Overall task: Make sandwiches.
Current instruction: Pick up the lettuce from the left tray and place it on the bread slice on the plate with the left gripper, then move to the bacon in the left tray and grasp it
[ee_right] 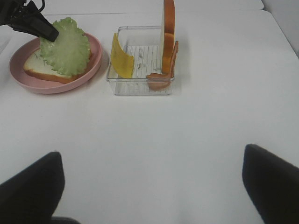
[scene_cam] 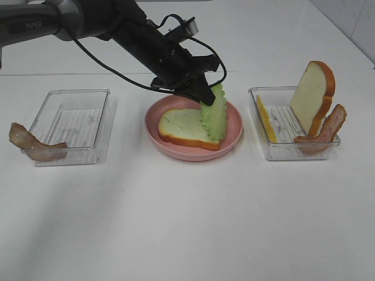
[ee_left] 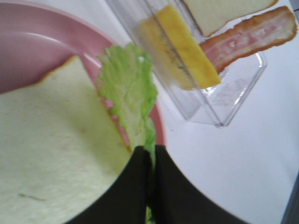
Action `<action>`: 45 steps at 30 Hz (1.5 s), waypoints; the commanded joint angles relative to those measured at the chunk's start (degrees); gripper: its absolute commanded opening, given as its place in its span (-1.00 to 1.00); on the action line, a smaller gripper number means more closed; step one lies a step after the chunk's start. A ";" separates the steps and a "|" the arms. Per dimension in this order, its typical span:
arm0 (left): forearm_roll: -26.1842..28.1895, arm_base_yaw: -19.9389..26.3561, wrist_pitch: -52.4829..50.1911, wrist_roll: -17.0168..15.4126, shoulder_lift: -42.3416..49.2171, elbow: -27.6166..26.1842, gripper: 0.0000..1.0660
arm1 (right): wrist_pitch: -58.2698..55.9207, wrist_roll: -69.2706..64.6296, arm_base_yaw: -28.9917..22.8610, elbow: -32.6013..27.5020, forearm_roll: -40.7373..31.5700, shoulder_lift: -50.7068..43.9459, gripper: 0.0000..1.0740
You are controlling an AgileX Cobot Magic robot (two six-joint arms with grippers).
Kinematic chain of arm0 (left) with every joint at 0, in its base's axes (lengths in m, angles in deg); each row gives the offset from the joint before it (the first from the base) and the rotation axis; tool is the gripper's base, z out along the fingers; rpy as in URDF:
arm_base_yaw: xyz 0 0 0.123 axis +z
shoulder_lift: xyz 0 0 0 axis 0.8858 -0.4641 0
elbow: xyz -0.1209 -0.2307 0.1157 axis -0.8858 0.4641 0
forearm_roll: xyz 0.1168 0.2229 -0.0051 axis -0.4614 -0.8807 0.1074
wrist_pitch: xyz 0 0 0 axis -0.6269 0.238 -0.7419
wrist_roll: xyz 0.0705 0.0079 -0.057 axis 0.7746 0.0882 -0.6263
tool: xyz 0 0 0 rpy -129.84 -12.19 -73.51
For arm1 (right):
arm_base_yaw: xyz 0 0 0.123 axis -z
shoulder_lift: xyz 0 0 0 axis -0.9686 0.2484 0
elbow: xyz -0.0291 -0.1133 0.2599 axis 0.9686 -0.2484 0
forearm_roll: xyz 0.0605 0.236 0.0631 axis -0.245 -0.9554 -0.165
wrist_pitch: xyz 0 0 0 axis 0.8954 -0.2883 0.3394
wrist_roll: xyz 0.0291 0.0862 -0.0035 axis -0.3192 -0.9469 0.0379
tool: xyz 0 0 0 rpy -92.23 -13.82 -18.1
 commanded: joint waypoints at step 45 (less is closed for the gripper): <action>-17.65 3.15 15.76 -15.13 3.32 -14.73 0.91 | 0.17 0.57 0.11 0.00 0.17 -1.20 0.83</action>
